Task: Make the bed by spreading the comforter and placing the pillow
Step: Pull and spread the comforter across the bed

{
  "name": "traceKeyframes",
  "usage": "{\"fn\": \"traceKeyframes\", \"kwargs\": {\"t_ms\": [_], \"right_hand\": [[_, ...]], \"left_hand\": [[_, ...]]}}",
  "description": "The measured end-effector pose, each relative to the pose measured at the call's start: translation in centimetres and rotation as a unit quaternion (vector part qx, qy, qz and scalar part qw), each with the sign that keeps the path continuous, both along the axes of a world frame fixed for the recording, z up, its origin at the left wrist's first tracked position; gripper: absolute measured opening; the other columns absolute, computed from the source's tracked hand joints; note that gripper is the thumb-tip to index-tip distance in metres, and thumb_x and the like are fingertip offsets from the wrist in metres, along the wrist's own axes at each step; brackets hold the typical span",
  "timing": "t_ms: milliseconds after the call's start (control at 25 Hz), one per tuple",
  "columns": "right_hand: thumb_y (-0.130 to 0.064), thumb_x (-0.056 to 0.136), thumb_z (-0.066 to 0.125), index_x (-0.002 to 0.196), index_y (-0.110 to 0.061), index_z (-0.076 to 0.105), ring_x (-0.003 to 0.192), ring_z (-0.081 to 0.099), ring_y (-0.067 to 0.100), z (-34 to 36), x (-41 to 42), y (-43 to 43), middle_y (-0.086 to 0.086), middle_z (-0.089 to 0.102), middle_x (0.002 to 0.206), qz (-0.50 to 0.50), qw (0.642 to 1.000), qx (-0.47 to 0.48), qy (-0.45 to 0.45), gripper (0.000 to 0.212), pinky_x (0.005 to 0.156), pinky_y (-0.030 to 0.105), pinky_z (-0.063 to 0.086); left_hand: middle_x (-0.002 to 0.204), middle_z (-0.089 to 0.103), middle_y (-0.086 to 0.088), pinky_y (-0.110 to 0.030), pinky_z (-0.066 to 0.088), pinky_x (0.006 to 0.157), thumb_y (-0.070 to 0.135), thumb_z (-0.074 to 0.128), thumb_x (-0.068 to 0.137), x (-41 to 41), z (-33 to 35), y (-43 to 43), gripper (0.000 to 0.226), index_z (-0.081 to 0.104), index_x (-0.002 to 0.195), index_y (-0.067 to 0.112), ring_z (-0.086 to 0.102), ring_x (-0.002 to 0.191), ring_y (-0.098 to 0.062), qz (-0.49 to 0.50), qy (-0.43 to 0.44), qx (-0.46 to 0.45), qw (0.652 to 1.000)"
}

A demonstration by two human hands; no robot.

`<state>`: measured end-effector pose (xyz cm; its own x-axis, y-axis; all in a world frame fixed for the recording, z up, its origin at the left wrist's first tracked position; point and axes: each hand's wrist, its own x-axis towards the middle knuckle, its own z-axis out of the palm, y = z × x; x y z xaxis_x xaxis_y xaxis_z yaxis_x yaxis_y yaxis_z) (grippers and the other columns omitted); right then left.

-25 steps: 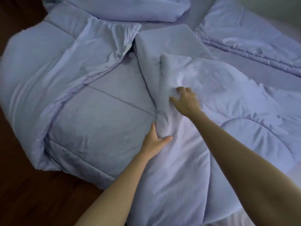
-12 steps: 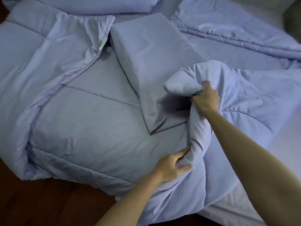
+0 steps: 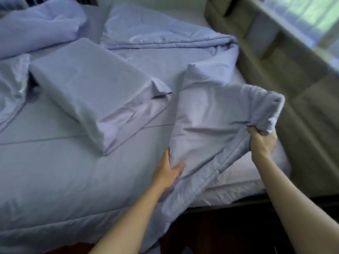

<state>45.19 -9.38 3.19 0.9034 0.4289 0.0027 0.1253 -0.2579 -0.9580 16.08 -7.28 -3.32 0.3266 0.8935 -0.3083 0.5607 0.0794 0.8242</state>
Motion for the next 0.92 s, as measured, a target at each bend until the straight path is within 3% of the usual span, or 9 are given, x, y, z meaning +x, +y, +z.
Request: {"fn": "traceKeyframes", "kwargs": {"t_ms": [120,280,440,520,640,760,840,920], "right_hand": [[-0.020,0.066,0.071,0.104,-0.025,0.061,0.093,0.063,0.012,-0.8,4.4,-8.1,0.000,0.067,0.104,-0.097,0.993,0.066,0.014,0.040,0.084,0.030,0.053],[-0.013,0.069,0.071,0.119,-0.012,0.059,0.097,0.060,0.010,-1.3,8.6,-17.3,0.000,0.063,0.111,-0.194,0.978,0.071,0.011,0.052,0.074,0.009,0.046],[-0.034,0.061,0.069,0.121,-0.002,0.057,0.107,0.060,0.017,-3.2,11.0,-25.1,0.007,0.061,0.121,-0.310,0.948,0.067,0.006,0.069,0.083,0.019,0.046],[-0.030,0.070,0.071,0.123,0.002,0.055,0.105,0.053,0.011,-4.1,11.8,-28.3,0.002,0.055,0.119,-0.361,0.932,0.037,0.005,0.064,0.080,0.017,0.040],[-0.026,0.073,0.073,0.121,0.003,0.056,0.110,0.059,0.020,-5.8,12.3,-30.4,0.013,0.060,0.125,-0.350,0.937,-0.013,0.012,0.058,0.083,0.027,0.045],[-0.029,0.075,0.075,0.120,0.001,0.057,0.113,0.060,0.031,-8.0,12.9,-30.9,0.018,0.061,0.124,-0.335,0.939,-0.017,0.075,0.056,0.090,0.033,0.047],[-0.051,0.078,0.068,0.113,0.007,0.057,0.112,0.057,0.030,-9.5,13.2,-30.9,0.023,0.060,0.117,-0.301,0.941,-0.034,0.149,0.068,0.091,0.030,0.047],[-0.075,0.074,0.052,0.099,0.010,0.052,0.094,0.050,0.028,-11.4,13.8,-31.4,0.020,0.055,0.098,-0.264,0.933,-0.057,0.236,0.088,0.079,0.015,0.043]], "left_hand": [[0.155,0.028,0.001,-0.039,0.037,0.109,0.060,0.065,0.068,5.0,-0.4,-3.9,0.105,0.007,0.150,0.032,0.036,0.138,-0.022,-0.127,0.024,-0.006,0.992],[0.155,0.030,-0.002,-0.035,0.039,0.107,0.028,0.052,0.082,10.4,-1.3,-9.2,0.084,0.003,0.150,0.035,0.039,0.137,-0.025,-0.269,0.037,0.032,0.962],[0.158,0.021,-0.005,-0.028,0.025,0.116,0.015,0.048,0.083,14.2,-2.4,-12.0,0.079,0.008,0.151,0.020,0.028,0.142,-0.021,-0.389,0.107,0.053,0.913],[0.159,0.016,-0.007,-0.025,0.019,0.116,0.019,0.051,0.089,15.4,-3.0,-12.8,0.075,0.009,0.151,0.015,0.024,0.144,-0.021,-0.459,0.157,0.057,0.873],[0.158,0.018,-0.010,-0.031,0.026,0.114,0.025,0.049,0.093,16.4,-3.5,-13.9,0.072,0.010,0.151,0.013,0.030,0.141,-0.025,-0.507,0.192,0.053,0.839],[0.154,0.027,-0.015,-0.030,0.024,0.113,0.022,0.046,0.095,17.4,-3.5,-14.9,0.066,0.013,0.151,0.009,0.032,0.140,-0.027,-0.517,0.202,0.064,0.829],[0.152,0.032,-0.016,-0.029,0.024,0.112,0.023,0.046,0.095,17.9,-3.6,-15.2,0.064,0.017,0.150,0.008,0.034,0.138,-0.028,-0.527,0.220,0.067,0.818],[0.153,0.031,-0.014,-0.030,0.023,0.113,0.027,0.046,0.095,18.1,-3.8,-15.4,0.063,0.018,0.150,0.012,0.032,0.140,-0.027,-0.540,0.244,0.055,0.804]]}}
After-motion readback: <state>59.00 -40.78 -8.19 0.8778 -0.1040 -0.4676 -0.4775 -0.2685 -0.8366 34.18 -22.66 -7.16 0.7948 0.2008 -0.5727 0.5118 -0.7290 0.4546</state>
